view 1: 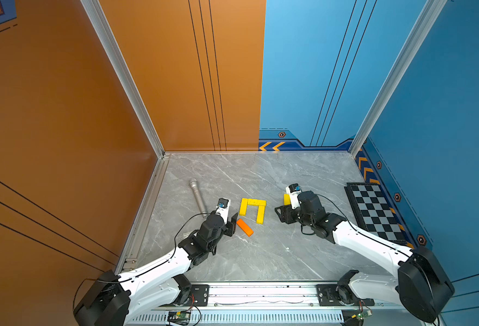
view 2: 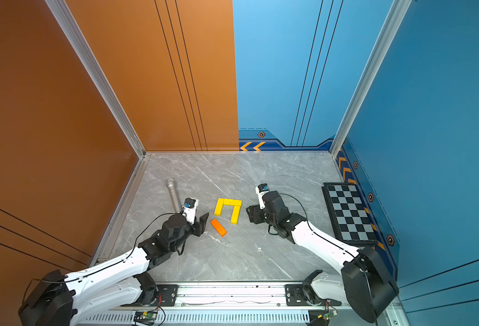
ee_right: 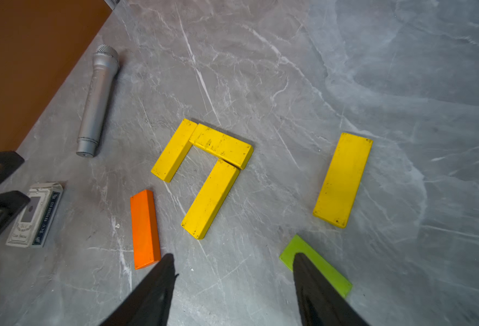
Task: Assemble the letter p with building blocks
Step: Assemble the building block at the center of the board, then move the building block to the center of the board.
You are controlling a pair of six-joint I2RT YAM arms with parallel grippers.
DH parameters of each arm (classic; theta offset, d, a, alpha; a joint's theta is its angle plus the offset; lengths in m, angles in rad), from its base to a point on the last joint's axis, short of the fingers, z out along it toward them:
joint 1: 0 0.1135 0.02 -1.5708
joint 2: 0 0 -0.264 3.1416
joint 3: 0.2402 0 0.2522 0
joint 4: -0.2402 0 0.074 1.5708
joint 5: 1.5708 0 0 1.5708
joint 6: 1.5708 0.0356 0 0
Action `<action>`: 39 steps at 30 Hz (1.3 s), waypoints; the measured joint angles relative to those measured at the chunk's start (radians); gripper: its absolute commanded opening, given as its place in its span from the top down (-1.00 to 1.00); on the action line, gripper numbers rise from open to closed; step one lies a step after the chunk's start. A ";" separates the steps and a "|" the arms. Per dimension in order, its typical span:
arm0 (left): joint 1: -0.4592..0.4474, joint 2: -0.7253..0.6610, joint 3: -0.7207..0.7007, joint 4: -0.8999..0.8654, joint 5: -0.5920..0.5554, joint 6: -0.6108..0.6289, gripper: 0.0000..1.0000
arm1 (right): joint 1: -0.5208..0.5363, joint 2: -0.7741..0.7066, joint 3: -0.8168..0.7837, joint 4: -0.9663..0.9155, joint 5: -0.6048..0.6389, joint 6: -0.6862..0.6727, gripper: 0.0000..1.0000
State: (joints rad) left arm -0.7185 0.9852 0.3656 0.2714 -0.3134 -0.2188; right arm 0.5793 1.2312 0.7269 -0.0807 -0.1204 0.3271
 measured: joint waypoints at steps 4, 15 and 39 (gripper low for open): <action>0.005 -0.010 0.000 -0.027 0.003 -0.008 -0.36 | -0.032 0.002 0.068 -0.096 -0.014 -0.055 -0.60; 0.012 -0.070 0.000 -0.039 0.028 -0.018 -0.44 | -0.179 0.357 0.308 -0.185 0.028 -0.059 -0.20; 0.027 -0.090 0.000 -0.055 0.030 -0.018 -0.45 | -0.202 0.632 0.464 -0.281 0.050 -0.065 0.04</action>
State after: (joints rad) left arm -0.6918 0.8955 0.3656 0.2165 -0.2836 -0.2363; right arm 0.3775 1.8637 1.1908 -0.3614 -0.0704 0.2619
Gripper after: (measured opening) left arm 0.725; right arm 0.516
